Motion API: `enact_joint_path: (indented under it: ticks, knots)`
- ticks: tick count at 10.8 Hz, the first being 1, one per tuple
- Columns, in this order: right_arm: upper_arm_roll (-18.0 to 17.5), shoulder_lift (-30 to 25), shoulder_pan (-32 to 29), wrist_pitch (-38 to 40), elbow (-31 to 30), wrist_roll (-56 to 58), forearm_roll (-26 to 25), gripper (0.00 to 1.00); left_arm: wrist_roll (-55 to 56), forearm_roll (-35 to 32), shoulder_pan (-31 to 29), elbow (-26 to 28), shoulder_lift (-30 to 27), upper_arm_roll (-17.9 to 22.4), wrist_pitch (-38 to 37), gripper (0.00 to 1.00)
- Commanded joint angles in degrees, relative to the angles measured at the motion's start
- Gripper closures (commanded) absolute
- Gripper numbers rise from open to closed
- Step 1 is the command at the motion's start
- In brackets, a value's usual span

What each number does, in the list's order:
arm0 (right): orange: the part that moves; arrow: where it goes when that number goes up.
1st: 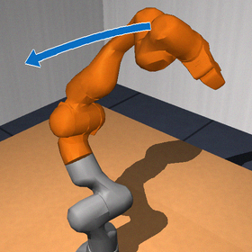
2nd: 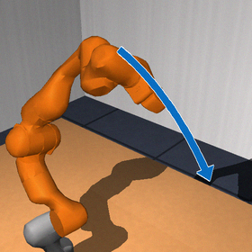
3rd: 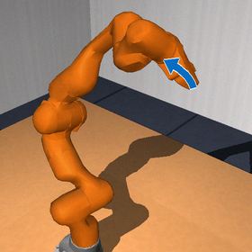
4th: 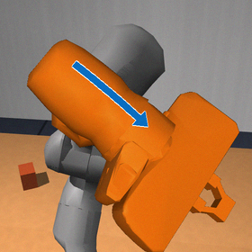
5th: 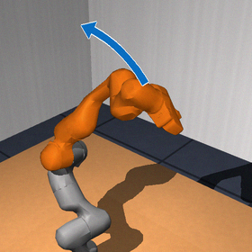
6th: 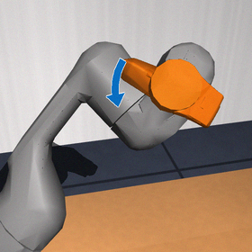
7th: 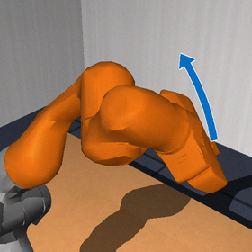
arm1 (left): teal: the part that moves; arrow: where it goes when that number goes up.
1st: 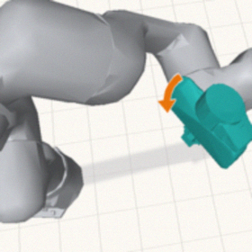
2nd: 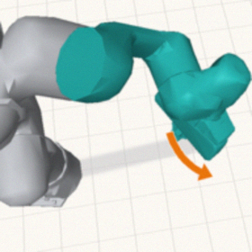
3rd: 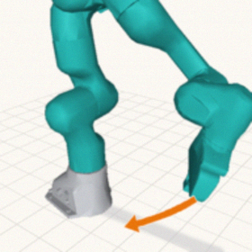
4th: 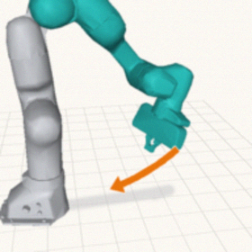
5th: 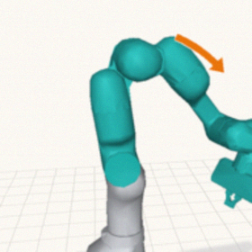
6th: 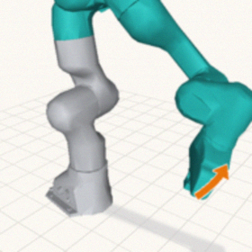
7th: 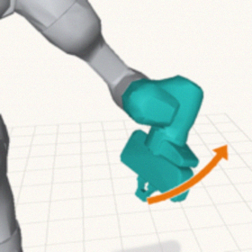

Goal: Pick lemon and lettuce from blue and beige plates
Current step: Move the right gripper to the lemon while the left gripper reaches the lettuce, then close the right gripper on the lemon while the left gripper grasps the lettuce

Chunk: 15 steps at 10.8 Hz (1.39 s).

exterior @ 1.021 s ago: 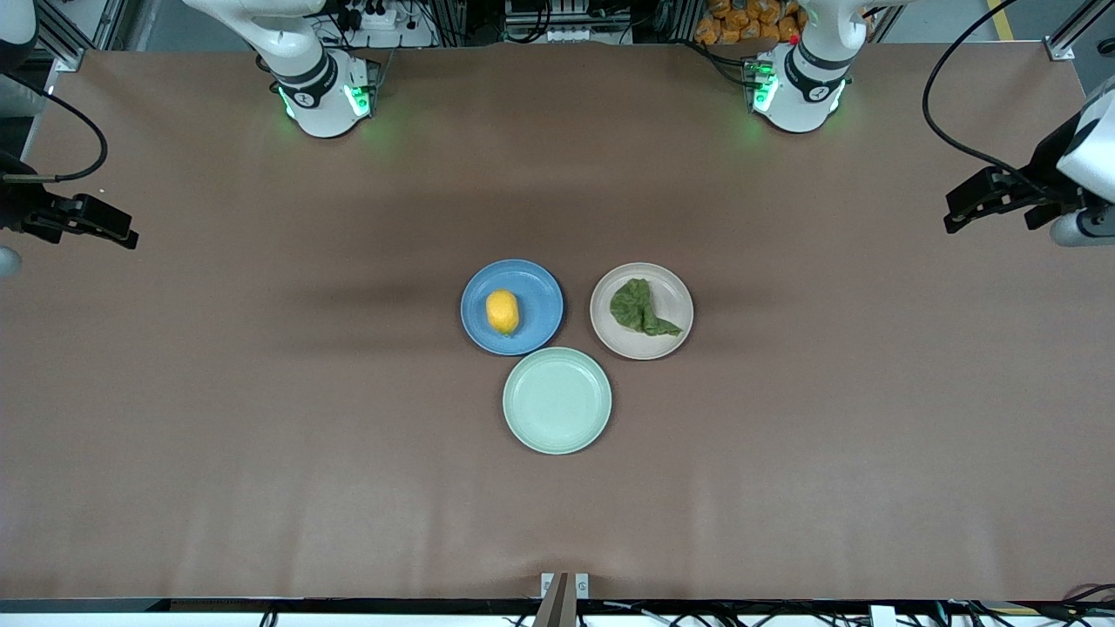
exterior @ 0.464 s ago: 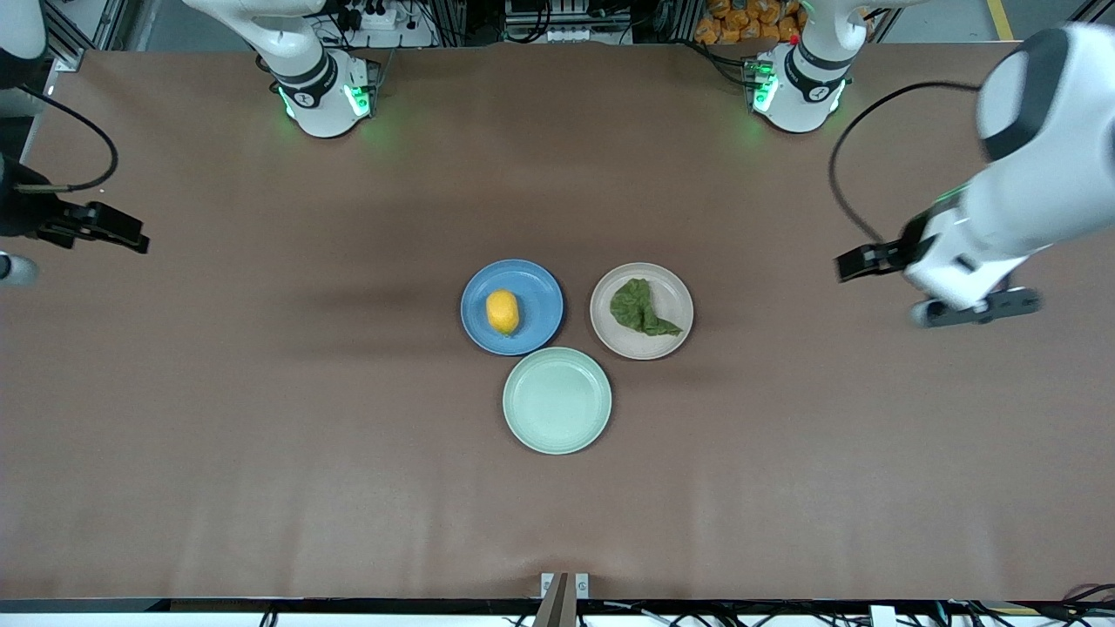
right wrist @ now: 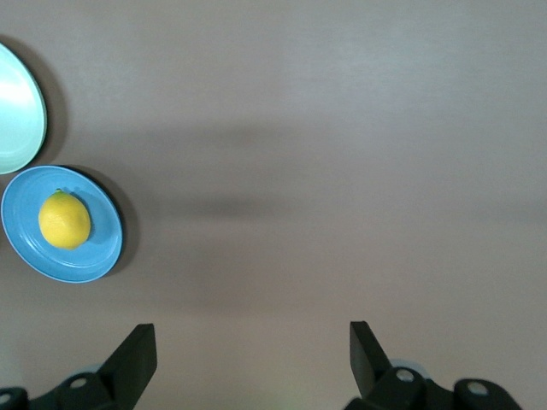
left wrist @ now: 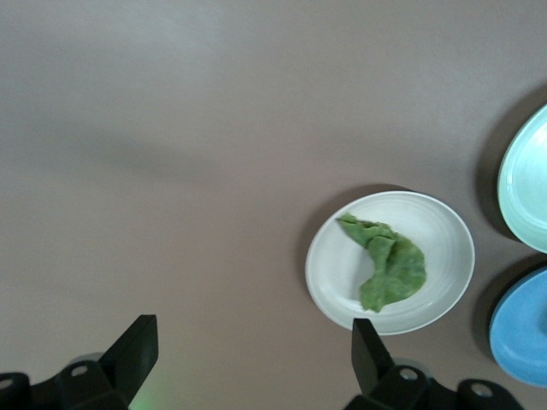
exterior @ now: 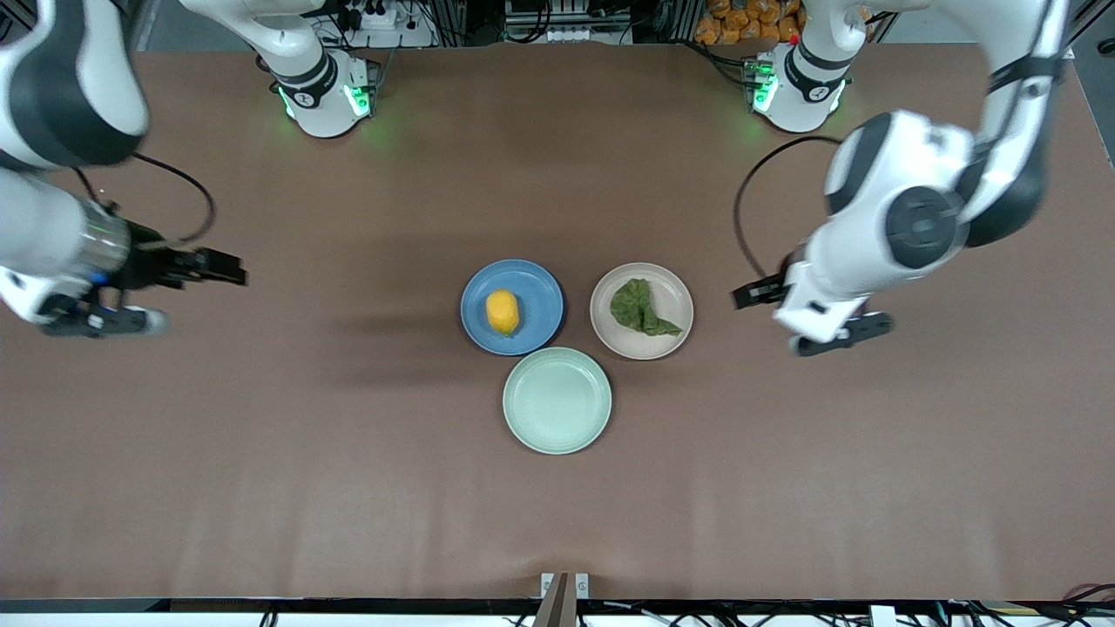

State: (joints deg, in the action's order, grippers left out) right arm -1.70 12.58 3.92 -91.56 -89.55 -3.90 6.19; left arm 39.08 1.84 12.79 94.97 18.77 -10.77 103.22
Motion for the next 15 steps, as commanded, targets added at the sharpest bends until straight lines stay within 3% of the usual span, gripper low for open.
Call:
enact_joint_path:
  ticks: [1, 3, 10, 14, 15]
  knots:
    - [0.12, 3.58, 5.72, -2.55, 1.05, -8.89, 0.92, 0.00, 4.24, 1.06, 2.58, 4.07, 2.75, 0.40, 8.10, 0.00]
    - [0.12, 7.18, 11.96, -7.46, 0.96, -16.89, 0.92, 0.00, 6.96, 0.63, 5.04, 6.80, 5.39, 0.49, 14.27, 0.00]
    - [0.12, 17.21, 25.25, -23.28, -0.87, -29.31, 0.84, 0.00, 17.86, -2.10, 11.46, 6.37, 15.93, 0.66, 25.53, 0.00]
    - [0.20, 19.49, 28.86, -34.80, -6.94, -33.18, 0.84, 0.00, 18.23, -3.16, 12.52, 6.37, 17.35, 0.66, 26.42, 0.19]
    - [0.20, 20.72, 29.30, -36.22, -7.04, -33.89, 0.75, 0.00, 18.23, -3.24, 12.69, 6.28, 17.61, 0.75, 26.42, 0.31]
